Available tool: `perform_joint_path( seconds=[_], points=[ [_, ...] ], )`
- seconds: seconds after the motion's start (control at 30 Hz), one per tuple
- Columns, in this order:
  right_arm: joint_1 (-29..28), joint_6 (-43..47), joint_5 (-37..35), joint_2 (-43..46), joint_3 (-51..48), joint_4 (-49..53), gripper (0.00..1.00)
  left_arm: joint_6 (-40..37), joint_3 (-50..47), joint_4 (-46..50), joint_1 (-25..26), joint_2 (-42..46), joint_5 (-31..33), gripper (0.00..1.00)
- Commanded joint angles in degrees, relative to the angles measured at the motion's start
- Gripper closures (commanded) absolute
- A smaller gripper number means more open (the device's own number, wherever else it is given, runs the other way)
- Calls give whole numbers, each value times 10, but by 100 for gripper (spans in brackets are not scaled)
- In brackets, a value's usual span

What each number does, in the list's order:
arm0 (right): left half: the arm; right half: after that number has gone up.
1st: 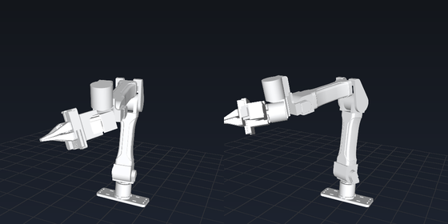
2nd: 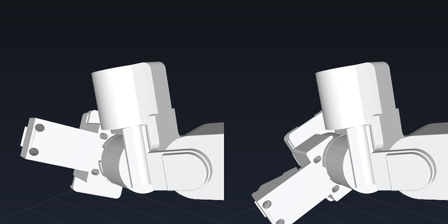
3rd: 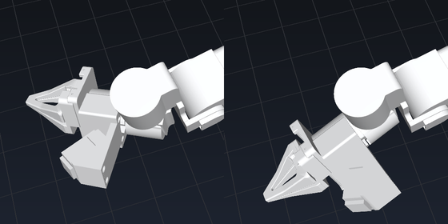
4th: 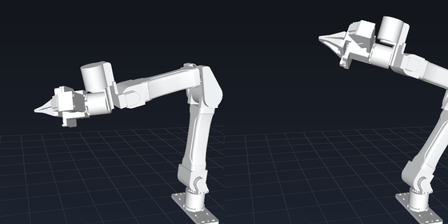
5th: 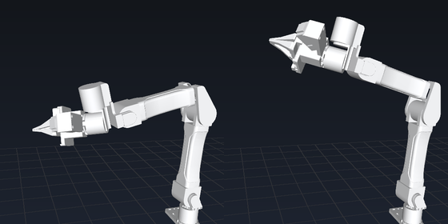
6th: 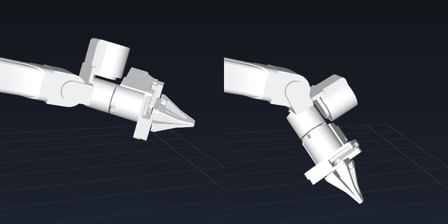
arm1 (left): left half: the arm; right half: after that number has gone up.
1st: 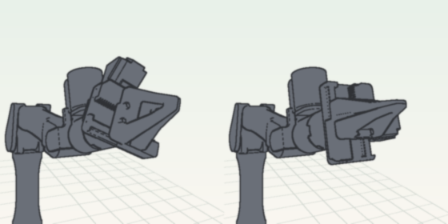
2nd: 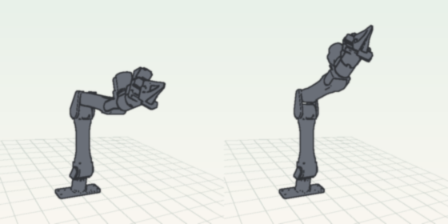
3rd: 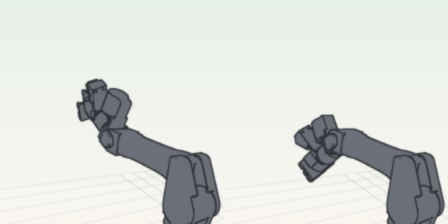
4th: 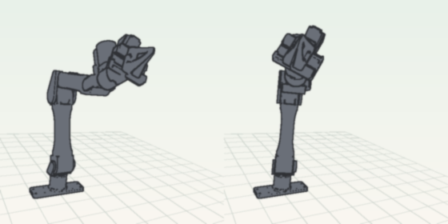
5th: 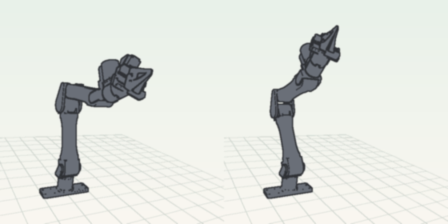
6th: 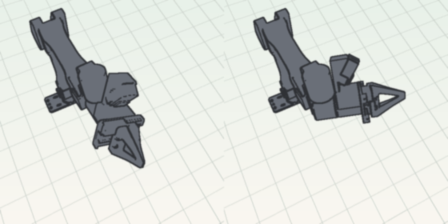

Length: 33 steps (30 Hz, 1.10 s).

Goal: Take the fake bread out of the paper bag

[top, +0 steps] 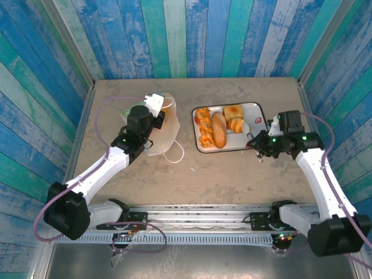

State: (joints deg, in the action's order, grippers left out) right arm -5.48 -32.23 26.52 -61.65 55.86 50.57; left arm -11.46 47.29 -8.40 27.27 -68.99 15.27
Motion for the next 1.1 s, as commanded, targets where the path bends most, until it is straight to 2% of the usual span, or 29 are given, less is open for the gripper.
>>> perform_joint_path(
  seconds=[0.0, 0.33, 0.9, 1.07],
  points=[
    [25, 53, 82, -30, 1, -7, 74, 10, 20, -20, 0, -1, -12, 100],
    [61, 95, 93, -116, 11, 1, 72, 7, 18, -19, 0, 5, -12, 100],
    [102, 107, 110, -155, 18, -14, 71, 5, 20, -21, 0, -6, -14, 100],
    [101, 109, 114, -169, 25, -25, 66, 4, 21, -21, 0, -8, -17, 100]
  ],
)
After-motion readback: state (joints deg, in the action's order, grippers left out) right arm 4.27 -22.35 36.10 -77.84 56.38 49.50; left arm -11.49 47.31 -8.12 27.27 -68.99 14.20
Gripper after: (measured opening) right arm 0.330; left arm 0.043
